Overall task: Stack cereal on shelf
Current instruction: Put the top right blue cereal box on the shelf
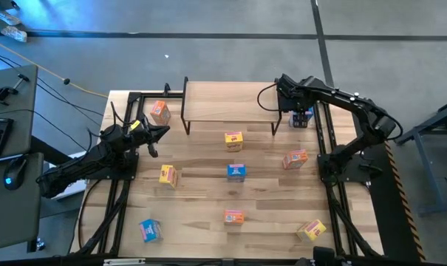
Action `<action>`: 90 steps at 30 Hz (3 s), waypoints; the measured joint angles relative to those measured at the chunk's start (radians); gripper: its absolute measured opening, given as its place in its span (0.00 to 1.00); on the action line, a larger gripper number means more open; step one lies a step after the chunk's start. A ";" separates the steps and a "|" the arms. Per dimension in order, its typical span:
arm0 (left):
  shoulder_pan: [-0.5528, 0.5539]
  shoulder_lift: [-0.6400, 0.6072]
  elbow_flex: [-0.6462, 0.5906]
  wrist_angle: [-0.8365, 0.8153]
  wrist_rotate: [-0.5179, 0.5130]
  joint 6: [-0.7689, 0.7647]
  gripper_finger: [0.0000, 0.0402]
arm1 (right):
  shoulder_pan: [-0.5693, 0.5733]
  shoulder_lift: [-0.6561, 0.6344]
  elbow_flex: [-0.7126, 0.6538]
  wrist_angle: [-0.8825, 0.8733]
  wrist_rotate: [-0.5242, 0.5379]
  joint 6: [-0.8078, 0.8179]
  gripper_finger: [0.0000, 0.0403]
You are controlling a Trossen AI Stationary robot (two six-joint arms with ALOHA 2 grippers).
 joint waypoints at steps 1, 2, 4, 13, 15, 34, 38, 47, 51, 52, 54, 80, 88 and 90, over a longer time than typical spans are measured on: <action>0.000 0.000 0.000 0.000 0.000 0.000 0.01 | 0.000 0.000 0.000 -0.002 0.000 0.002 0.64; 0.000 0.000 0.000 0.000 0.000 0.000 0.01 | 0.000 0.000 0.000 -0.004 -0.001 0.008 0.64; 0.000 0.000 0.000 0.000 0.000 0.000 0.01 | 0.000 0.000 0.000 -0.005 -0.002 0.017 0.63; 0.000 0.000 0.000 0.000 0.000 0.000 0.01 | -0.017 0.001 0.000 -0.005 -0.006 0.038 0.51; 0.000 0.000 0.000 0.000 0.000 0.000 0.01 | -0.017 0.001 0.000 -0.005 -0.004 0.038 0.48; 0.000 0.000 0.000 0.000 -0.001 0.000 0.01 | -0.016 0.003 0.077 -0.136 -0.006 0.148 0.43; 0.000 0.000 0.000 0.001 -0.001 0.000 0.01 | -0.016 0.003 0.130 -0.212 -0.006 0.203 0.43; 0.000 0.000 0.000 0.000 -0.001 0.000 0.01 | 0.038 0.002 0.343 -0.410 0.030 0.313 0.43; 0.000 0.000 0.000 0.000 -0.001 0.000 0.01 | 0.082 -0.017 0.484 -0.420 0.064 0.375 0.43; 0.000 0.000 0.000 0.000 -0.001 0.000 0.01 | 0.095 -0.025 0.523 -0.423 0.064 0.374 0.43; 0.000 0.000 0.000 -0.003 -0.001 0.000 0.01 | 0.118 -0.037 0.603 -0.424 0.074 0.377 0.43; 0.000 0.000 0.000 0.001 -0.007 0.018 0.01 | 0.237 0.321 0.997 -0.269 0.019 0.176 0.43; 0.000 0.000 0.000 0.001 -0.007 0.017 0.01 | 0.225 0.379 0.999 -0.282 0.069 0.159 0.43; 0.000 0.000 0.000 0.001 -0.007 0.015 0.01 | 0.224 0.380 0.999 -0.283 0.069 0.158 0.43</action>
